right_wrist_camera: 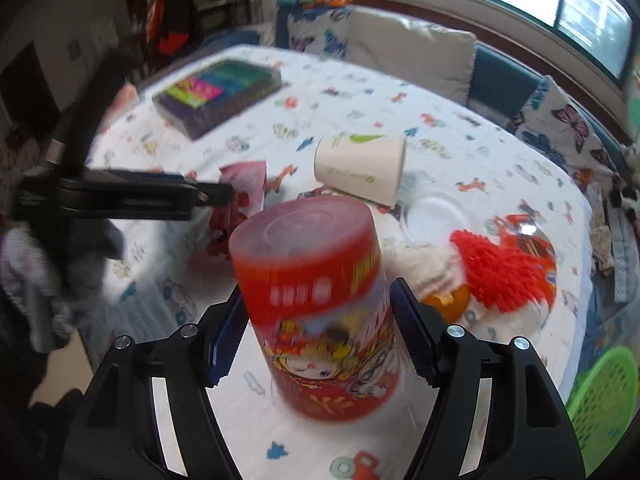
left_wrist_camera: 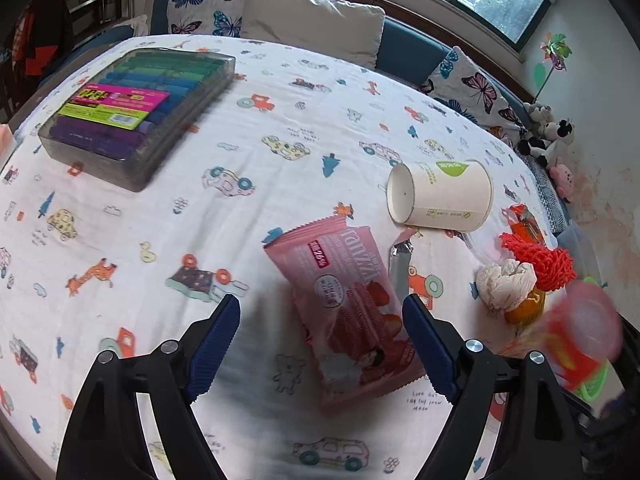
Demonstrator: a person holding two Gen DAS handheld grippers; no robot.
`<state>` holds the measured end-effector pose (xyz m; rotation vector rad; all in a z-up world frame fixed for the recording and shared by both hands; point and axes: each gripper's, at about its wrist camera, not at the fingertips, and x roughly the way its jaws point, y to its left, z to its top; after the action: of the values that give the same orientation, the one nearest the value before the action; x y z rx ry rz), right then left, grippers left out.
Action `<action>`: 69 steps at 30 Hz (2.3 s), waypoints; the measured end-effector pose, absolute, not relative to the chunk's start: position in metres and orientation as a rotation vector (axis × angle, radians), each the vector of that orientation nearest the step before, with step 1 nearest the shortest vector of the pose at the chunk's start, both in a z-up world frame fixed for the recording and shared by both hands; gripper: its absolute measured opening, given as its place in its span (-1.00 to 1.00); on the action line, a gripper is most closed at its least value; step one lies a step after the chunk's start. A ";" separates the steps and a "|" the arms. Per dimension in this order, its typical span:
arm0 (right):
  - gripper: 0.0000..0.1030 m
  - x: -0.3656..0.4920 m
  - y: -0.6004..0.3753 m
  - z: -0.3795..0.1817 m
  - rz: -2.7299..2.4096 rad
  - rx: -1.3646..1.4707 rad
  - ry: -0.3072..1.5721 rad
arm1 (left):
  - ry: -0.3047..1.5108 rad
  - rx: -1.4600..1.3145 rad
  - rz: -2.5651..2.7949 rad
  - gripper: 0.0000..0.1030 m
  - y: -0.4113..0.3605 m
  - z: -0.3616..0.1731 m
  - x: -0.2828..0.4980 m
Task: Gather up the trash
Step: 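Grasp the red can with the right tool while the left tool grasps the pink wrapper, then carry the red can over the green basket and open the right tool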
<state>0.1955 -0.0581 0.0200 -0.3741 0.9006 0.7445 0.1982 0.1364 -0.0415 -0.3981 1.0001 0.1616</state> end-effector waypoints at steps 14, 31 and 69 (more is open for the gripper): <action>0.31 0.169 -0.122 0.051 0.684 -0.166 0.842 | 1.068 -0.391 0.213 0.62 0.128 -0.067 0.225; 0.30 0.154 -0.223 0.062 0.499 0.003 0.825 | 1.033 -0.409 0.115 -0.09 0.115 -0.050 0.207; 0.30 0.193 -0.448 0.027 -0.051 0.212 0.831 | 0.950 -0.103 -0.508 -0.10 -0.182 0.054 0.255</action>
<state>0.1931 -0.4480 0.0270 0.2117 0.8305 -0.0514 0.2553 -0.1824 0.0541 -0.1028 0.9504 -0.5077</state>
